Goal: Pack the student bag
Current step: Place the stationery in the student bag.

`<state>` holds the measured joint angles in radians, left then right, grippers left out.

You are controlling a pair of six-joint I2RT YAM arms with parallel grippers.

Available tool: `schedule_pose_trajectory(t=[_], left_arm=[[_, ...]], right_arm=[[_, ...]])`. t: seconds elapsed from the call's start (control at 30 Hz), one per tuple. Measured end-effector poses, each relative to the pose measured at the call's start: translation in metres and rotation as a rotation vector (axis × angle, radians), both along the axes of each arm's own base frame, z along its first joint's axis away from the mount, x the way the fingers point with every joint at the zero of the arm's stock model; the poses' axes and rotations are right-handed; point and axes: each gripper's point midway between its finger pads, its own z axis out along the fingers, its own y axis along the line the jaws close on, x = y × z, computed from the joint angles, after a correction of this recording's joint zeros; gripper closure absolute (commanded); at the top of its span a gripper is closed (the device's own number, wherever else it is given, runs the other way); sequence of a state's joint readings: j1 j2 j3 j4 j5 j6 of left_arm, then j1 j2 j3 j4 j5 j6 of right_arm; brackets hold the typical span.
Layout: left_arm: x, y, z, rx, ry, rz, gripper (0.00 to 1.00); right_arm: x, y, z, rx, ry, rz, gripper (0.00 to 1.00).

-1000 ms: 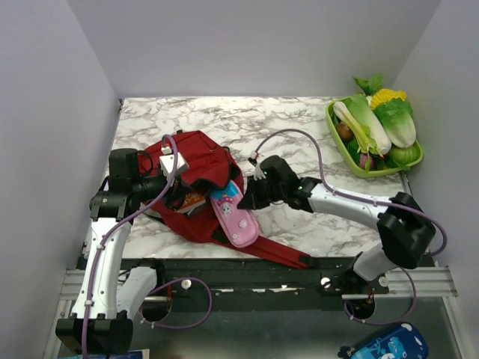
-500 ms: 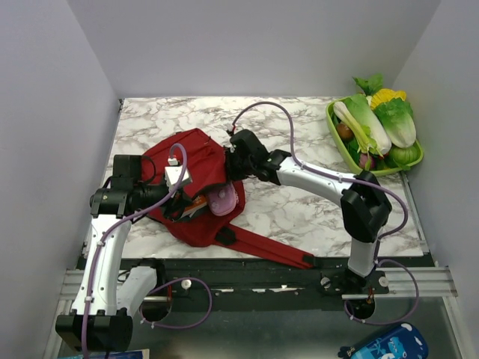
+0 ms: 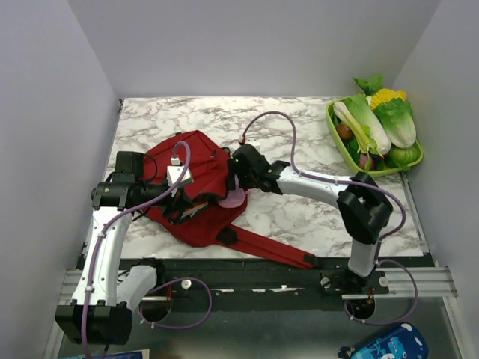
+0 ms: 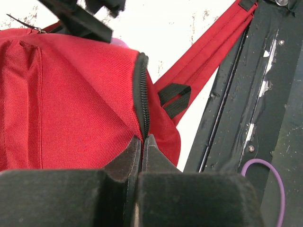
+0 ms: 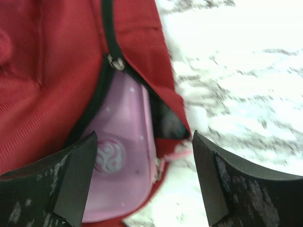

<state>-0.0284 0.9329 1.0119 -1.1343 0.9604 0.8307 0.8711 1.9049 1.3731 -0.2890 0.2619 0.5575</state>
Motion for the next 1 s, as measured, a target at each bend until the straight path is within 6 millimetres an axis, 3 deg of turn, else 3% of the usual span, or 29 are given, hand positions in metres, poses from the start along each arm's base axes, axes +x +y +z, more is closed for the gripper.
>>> schedule_pose_trajectory(t=[0.13,0.33,0.37,0.47,0.6,0.67,0.8,1.0], left_arm=[[0.001,0.000,0.000,-0.002,0.006,0.003,0.98],[0.005,-0.001,0.002,-0.012,0.003,0.020,0.98],[0.006,-0.001,0.003,-0.015,0.003,0.025,0.98],[0.009,-0.001,0.005,-0.021,-0.004,0.034,0.98],[0.010,-0.002,0.006,-0.027,-0.007,0.043,0.98],[0.011,-0.002,0.007,-0.029,-0.005,0.047,0.98],[0.012,-0.002,0.008,-0.031,-0.010,0.050,0.98],[0.012,-0.001,0.009,-0.028,-0.018,0.055,0.98]], right_arm=[[-0.022,-0.031,0.009,-0.002,-0.019,-0.007,0.18],[-0.048,-0.055,0.053,0.154,-0.137,0.010,0.63],[-0.052,-0.057,0.053,0.179,-0.145,0.015,0.78],[-0.071,-0.060,0.032,0.203,-0.118,0.039,0.94],[-0.103,-0.063,-0.017,0.173,-0.015,0.083,0.98],[-0.110,-0.060,-0.030,0.170,0.025,0.098,0.99],[-0.110,-0.045,-0.039,0.196,0.051,0.111,0.99],[-0.089,-0.013,-0.026,0.258,0.044,0.097,0.99]])
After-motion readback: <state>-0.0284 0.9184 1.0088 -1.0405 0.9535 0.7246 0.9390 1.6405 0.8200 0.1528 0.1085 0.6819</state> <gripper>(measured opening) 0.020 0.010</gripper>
